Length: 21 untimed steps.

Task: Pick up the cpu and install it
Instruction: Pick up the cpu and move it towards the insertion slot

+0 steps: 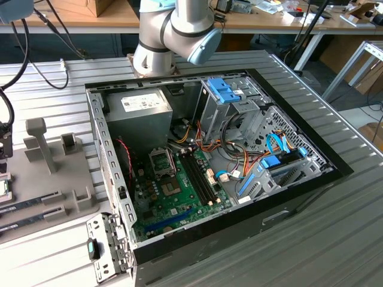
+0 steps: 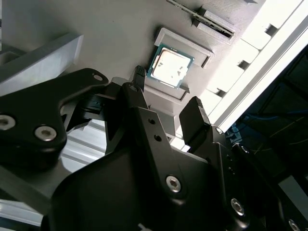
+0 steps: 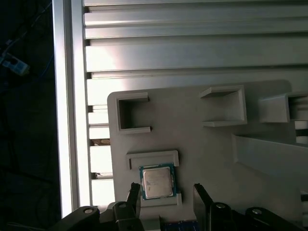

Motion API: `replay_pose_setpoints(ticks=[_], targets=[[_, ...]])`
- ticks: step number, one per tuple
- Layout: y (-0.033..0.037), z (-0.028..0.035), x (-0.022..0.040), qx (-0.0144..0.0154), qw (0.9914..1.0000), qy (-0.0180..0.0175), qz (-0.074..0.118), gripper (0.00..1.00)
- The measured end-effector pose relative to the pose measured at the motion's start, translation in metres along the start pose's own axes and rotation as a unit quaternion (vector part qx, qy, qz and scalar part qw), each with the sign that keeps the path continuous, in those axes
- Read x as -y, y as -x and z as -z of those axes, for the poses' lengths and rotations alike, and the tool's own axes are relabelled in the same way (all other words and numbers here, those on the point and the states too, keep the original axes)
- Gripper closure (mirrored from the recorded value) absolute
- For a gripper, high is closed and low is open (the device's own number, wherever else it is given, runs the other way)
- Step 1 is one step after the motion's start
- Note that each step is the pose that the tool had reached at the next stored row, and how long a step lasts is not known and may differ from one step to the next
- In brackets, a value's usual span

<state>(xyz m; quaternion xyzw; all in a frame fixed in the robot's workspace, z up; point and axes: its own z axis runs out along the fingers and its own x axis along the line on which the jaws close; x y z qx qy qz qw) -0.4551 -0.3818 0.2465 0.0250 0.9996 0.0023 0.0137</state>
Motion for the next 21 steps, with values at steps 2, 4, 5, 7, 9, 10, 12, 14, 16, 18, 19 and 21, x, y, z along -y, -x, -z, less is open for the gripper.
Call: replay_pose_setpoints(ticks=[2,4,5,7,9,10,12,14,16,18,19,21], targets=[[0.0000,-0.0005,0.0000,0.0000,1.00000,0.0000,0.000,0.44],[0.0000,-0.0010,0.0000,0.0000,1.00000,0.0000,0.000,0.44],[0.0000,-0.0013,0.0000,0.0000,1.00000,0.0000,0.000,0.44],[0.0000,-0.0019,0.0000,0.0000,1.00000,0.0000,0.000,0.44],[-0.0001,-0.0024,0.0000,0.0000,1.00000,0.0000,0.000,0.44],[-0.0001,-0.0028,0.0000,0.0000,1.00000,0.0000,0.000,0.44],[-0.0001,-0.0036,0.0000,0.0000,1.00000,0.0000,0.000,0.44],[-0.0001,-0.0041,0.0000,0.0000,1.00000,0.0000,0.000,0.44],[-0.0001,-0.0045,0.0000,0.0000,1.00000,0.0000,0.000,0.44],[-0.0001,-0.0049,0.0000,0.0000,1.00000,0.0000,0.000,0.44],[-0.0001,-0.0050,0.0000,0.0000,1.00000,0.0000,0.000,0.44],[-0.0001,-0.0056,0.0000,0.0000,1.00000,0.0000,0.000,0.44]])
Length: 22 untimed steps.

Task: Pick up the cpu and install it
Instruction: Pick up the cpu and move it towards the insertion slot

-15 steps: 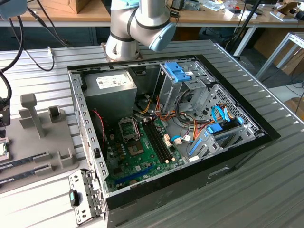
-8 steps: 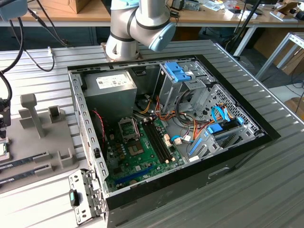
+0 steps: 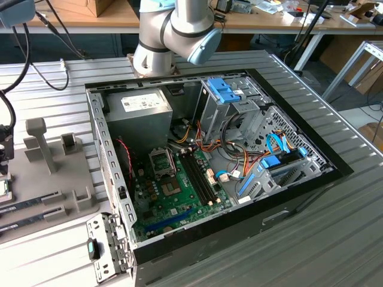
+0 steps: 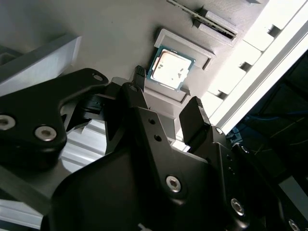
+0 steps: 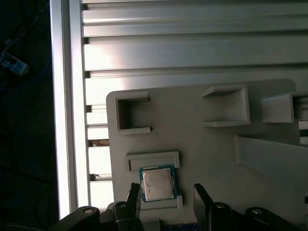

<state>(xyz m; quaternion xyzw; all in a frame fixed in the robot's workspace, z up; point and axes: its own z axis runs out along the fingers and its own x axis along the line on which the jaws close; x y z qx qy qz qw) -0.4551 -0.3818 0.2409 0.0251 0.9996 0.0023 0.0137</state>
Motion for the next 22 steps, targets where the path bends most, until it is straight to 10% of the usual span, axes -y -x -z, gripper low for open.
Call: replay_pose_setpoints(ticks=[22], targets=[[-0.0001,-0.0055,0.0000,0.0000,1.00000,0.0000,0.000,0.44]])
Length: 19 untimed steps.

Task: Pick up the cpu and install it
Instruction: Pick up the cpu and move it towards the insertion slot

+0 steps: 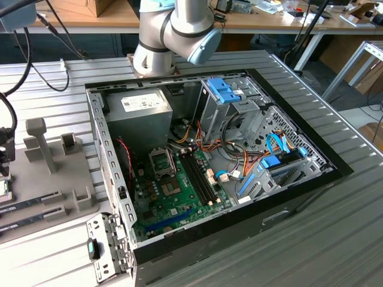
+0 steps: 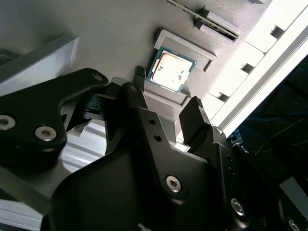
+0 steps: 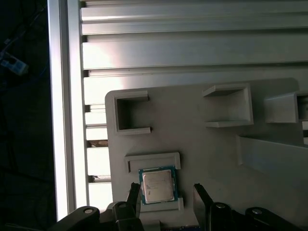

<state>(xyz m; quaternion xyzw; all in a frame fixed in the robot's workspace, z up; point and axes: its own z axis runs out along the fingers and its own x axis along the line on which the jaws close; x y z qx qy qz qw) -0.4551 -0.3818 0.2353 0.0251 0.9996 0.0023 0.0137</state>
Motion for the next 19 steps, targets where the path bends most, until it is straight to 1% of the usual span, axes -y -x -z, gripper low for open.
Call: replay_pose_setpoints(ticks=[19], targets=[[-0.0001,-0.0045,0.0000,0.0000,1.00000,-0.0002,0.000,0.44]])
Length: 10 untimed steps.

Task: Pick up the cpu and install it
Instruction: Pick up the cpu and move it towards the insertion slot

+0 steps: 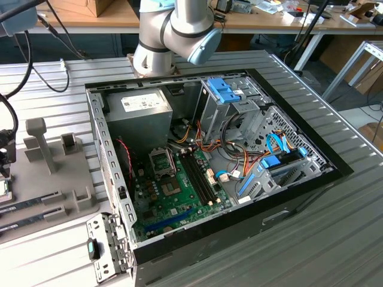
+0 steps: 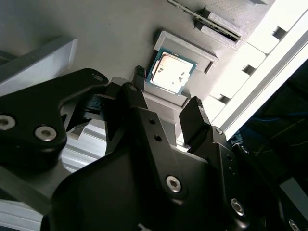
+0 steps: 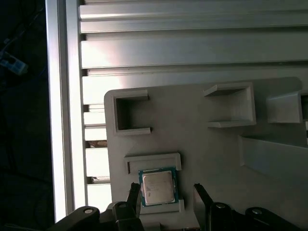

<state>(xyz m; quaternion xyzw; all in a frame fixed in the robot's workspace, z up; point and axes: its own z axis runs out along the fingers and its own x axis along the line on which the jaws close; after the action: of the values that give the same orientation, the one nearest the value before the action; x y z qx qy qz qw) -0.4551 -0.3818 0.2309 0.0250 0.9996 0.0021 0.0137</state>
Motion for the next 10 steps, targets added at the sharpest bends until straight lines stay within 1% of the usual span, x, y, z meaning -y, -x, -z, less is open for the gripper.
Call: replay_pose_setpoints(ticks=[10], targets=[[-0.0001,-0.0025,0.0000,0.0000,1.00000,-0.0001,0.000,0.44]])
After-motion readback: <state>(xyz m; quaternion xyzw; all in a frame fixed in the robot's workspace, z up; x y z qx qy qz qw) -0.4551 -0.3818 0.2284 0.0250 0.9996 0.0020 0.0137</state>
